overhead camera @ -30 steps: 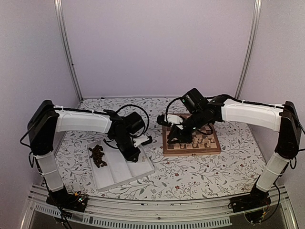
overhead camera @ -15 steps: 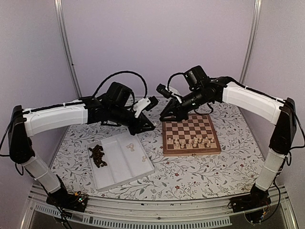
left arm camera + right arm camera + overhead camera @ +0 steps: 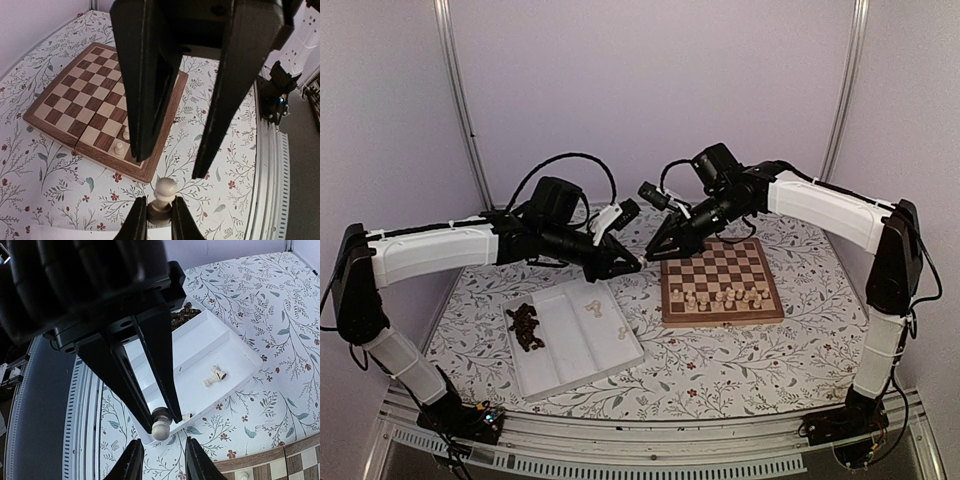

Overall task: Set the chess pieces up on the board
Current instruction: Place the chess piece on the chessboard.

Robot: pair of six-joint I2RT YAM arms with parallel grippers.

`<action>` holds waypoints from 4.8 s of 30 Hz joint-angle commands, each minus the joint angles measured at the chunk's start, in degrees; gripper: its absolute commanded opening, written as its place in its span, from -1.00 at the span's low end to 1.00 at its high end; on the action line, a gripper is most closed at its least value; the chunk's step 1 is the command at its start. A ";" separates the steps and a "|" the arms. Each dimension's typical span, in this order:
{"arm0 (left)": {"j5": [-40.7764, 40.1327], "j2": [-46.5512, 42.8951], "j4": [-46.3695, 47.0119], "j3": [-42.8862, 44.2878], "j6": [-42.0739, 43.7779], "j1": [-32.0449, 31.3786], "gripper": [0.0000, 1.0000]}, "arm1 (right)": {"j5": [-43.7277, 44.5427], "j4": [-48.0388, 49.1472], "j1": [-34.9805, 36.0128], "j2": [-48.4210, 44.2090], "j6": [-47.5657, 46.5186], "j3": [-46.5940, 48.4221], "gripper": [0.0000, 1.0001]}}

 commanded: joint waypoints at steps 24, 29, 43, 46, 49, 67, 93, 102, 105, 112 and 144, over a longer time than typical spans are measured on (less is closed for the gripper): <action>2.36 0.48 -0.80 0.80 0.47 0.05 -0.76 | -6.55 -1.68 1.47 4.80 -0.15 3.73 -0.62; 2.19 0.29 -0.77 0.62 0.52 0.05 -0.75 | -7.05 -1.56 1.56 4.96 -0.20 3.84 -0.81; -12.17 -6.30 -2.03 -2.85 5.07 0.05 0.99 | 8.25 -2.51 -6.38 -3.49 -4.59 -3.48 -0.95; -16.42 -8.14 -2.00 -3.14 5.52 0.05 0.99 | 13.20 -1.88 -10.31 -6.94 -6.62 -8.56 -0.97; -20.59 -11.18 0.85 -5.15 6.25 0.05 0.99 | 13.56 -1.96 -16.28 -9.23 -7.19 -11.90 -0.98; -20.94 -16.05 11.78 -13.92 1.06 4.79 0.68 | 26.52 -5.26 -14.76 -3.41 -12.03 -11.93 -0.95; -18.16 -12.12 7.09 -11.29 0.47 4.79 0.55 | 29.19 -10.66 -10.55 6.44 -12.88 -9.16 -0.94; -17.77 -11.68 6.50 -10.95 0.36 4.77 0.55 | 29.00 -11.05 -10.41 6.77 -12.85 -9.12 -0.92; -17.63 -11.42 6.24 -10.80 0.20 4.72 0.54 | 28.82 -11.08 -10.30 6.85 -12.77 -9.10 -0.90; -17.11 -11.05 5.83 -10.49 0.09 4.71 0.54 | 28.82 -11.29 -10.21 7.33 -12.53 -9.02 -0.87; -25.21 -7.55 -1.58 -7.79 -1.12 1.04 0.37 | 28.50 -13.84 -9.89 2.36 -11.33 -2.55 -0.53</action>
